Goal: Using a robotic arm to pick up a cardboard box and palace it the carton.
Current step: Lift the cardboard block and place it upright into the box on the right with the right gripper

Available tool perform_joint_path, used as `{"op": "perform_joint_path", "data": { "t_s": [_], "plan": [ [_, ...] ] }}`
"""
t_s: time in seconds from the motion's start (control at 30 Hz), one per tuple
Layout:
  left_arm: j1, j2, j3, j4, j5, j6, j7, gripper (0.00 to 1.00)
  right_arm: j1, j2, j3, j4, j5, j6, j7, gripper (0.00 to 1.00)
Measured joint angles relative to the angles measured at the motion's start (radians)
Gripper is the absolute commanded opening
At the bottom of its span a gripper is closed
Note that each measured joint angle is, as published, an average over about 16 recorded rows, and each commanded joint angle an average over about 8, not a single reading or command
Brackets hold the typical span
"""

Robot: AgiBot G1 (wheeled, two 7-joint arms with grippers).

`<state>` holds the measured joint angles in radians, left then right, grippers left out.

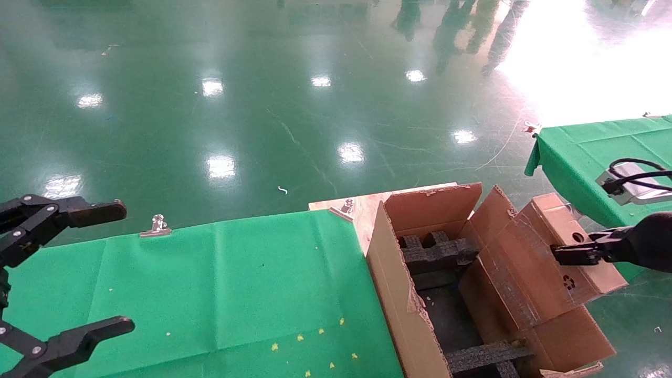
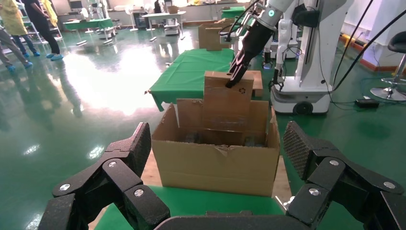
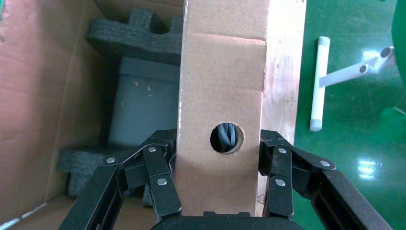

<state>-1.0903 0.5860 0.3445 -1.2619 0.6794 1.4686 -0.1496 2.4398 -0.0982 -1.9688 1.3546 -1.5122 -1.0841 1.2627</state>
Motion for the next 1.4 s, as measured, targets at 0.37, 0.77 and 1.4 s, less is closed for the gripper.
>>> {"op": "perform_joint_path", "data": {
  "t_s": [0.37,0.77,1.4],
  "plan": [
    [0.0,0.0,0.0,0.0,0.0,0.0,0.0,1.0,-0.056,-0.042,-0.039,0.005,-0.012,0.061,0.111,0.0],
    [0.0,0.0,0.0,0.0,0.0,0.0,0.0,1.0,-0.088,-0.108,-0.058,0.004,0.034,0.039,0.178,0.0],
    [0.0,0.0,0.001,0.0,0.0,0.0,0.0,1.0,-0.109,-0.147,-0.074,0.003,-0.048,0.1,0.266,0.0]
  ]
}}
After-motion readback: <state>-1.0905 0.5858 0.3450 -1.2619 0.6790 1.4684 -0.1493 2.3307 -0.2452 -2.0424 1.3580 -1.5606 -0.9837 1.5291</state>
